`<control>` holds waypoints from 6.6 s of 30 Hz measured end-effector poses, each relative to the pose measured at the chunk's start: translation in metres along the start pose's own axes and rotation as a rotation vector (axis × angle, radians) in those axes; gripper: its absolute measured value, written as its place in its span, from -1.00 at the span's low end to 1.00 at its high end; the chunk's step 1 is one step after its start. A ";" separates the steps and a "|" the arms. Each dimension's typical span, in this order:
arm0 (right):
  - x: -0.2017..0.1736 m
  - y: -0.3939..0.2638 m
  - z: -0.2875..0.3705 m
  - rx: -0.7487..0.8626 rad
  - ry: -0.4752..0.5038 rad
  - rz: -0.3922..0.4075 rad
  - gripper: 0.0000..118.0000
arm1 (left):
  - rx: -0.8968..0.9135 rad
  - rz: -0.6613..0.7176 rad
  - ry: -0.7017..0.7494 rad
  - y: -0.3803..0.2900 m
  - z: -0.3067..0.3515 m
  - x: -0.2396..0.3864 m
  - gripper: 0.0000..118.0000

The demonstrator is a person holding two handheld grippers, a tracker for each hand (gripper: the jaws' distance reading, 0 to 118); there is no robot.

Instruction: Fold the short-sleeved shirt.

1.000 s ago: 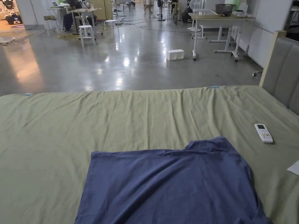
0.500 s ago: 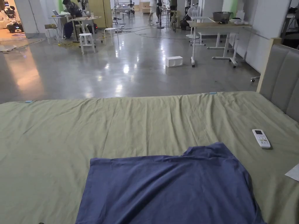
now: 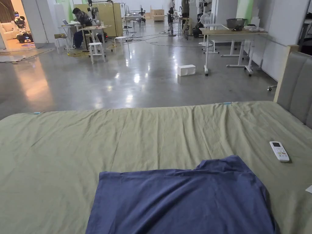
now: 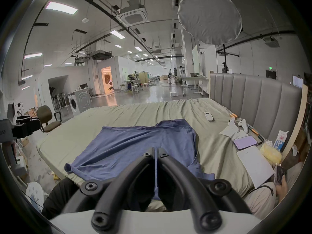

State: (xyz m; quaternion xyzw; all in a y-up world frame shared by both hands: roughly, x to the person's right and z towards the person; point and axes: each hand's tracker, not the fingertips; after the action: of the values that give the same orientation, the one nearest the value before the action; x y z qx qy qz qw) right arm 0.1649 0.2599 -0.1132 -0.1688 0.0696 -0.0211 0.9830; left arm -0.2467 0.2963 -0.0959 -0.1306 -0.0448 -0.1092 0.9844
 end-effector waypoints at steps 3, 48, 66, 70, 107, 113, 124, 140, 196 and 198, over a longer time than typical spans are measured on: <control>-0.004 -0.002 0.000 -0.044 -0.006 0.057 -1.00 | -0.005 0.022 0.023 0.002 0.002 -0.002 -0.95; -0.016 -0.025 0.001 -0.160 0.025 -0.019 -1.00 | -0.490 0.364 -0.053 -0.187 -0.129 -0.076 -0.02; 0.044 -0.071 -0.004 -0.268 -0.191 -0.133 -0.88 | -0.599 0.102 -0.122 -0.187 -0.149 -0.052 -0.81; 0.090 -0.098 -0.007 -0.256 -0.255 -0.276 0.37 | -0.614 0.120 -0.116 -0.184 -0.151 -0.052 -0.81; 0.103 -0.038 -0.085 -0.172 -0.225 -0.224 -0.94 | -0.386 0.200 -0.025 -0.124 -0.155 -0.072 -0.86; 0.110 0.026 -0.193 -0.195 -0.179 -0.115 -0.94 | -0.404 0.164 -0.022 -0.086 -0.251 -0.083 -0.86; 0.150 -0.007 -0.341 -0.471 -0.216 -0.208 -0.62 | -0.624 0.338 0.037 -0.118 -0.379 -0.085 -0.42; 0.093 0.076 -0.105 0.111 -0.063 -0.112 0.36 | 0.074 0.209 0.024 0.030 -0.121 -0.081 0.32; 0.008 0.001 -0.029 -0.064 -0.041 -0.012 -1.00 | -0.523 0.421 0.042 -0.129 -0.268 -0.080 0.10; 0.011 -0.002 -0.030 -0.082 -0.042 -0.021 -1.00 | -0.546 0.435 0.020 -0.137 -0.287 -0.080 0.08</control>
State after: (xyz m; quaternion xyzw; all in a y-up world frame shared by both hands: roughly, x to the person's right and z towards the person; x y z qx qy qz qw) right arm 0.1710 0.2473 -0.1424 -0.2102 0.0480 -0.0249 0.9762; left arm -0.3380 0.1070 -0.3480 -0.3945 0.0246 0.0939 0.9137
